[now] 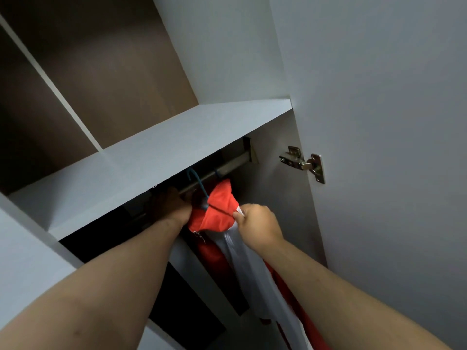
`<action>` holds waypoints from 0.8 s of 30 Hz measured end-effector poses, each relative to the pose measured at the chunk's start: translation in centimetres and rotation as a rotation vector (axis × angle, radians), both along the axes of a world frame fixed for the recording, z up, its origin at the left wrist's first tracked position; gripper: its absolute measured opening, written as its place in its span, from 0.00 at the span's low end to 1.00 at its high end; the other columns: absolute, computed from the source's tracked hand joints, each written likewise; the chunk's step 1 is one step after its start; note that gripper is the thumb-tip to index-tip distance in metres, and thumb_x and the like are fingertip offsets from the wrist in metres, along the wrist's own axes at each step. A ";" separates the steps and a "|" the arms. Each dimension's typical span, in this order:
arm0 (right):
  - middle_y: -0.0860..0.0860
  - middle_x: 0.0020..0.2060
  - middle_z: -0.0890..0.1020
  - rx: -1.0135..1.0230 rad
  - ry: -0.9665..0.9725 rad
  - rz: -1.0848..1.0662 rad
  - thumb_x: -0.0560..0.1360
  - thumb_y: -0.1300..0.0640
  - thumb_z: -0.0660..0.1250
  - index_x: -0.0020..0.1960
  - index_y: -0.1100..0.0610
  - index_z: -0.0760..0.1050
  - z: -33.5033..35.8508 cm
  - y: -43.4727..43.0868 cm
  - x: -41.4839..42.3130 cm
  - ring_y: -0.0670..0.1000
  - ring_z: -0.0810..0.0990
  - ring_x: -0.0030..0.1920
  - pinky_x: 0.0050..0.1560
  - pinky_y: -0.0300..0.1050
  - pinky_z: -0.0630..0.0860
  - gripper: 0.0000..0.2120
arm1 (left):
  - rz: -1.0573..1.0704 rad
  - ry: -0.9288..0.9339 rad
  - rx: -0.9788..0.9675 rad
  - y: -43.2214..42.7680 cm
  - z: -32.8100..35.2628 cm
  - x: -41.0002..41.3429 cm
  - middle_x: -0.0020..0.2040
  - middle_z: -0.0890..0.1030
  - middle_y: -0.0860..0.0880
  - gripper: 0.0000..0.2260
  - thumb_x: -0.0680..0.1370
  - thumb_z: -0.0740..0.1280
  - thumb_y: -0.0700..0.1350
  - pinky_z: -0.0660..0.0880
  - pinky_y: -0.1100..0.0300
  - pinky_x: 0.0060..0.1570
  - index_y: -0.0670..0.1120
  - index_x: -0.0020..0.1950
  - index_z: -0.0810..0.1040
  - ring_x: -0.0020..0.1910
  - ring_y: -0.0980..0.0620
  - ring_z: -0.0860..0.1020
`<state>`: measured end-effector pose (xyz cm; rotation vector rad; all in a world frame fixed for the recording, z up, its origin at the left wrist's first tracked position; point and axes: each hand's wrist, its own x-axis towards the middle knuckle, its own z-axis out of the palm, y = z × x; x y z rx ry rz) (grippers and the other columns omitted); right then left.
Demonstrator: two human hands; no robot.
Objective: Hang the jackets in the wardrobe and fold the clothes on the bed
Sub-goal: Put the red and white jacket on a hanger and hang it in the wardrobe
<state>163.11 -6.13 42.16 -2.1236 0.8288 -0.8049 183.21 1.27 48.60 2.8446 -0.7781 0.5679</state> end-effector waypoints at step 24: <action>0.57 0.51 0.81 0.080 0.312 0.273 0.78 0.51 0.61 0.43 0.51 0.66 -6.0 2.1 -3.0 0.59 0.79 0.54 0.45 0.43 0.69 0.07 | 0.015 -0.013 0.007 0.3 0.1 -1.9 0.63 0.76 0.37 0.26 0.77 0.61 0.63 0.66 0.47 0.66 0.42 0.63 0.75 0.65 0.37 0.72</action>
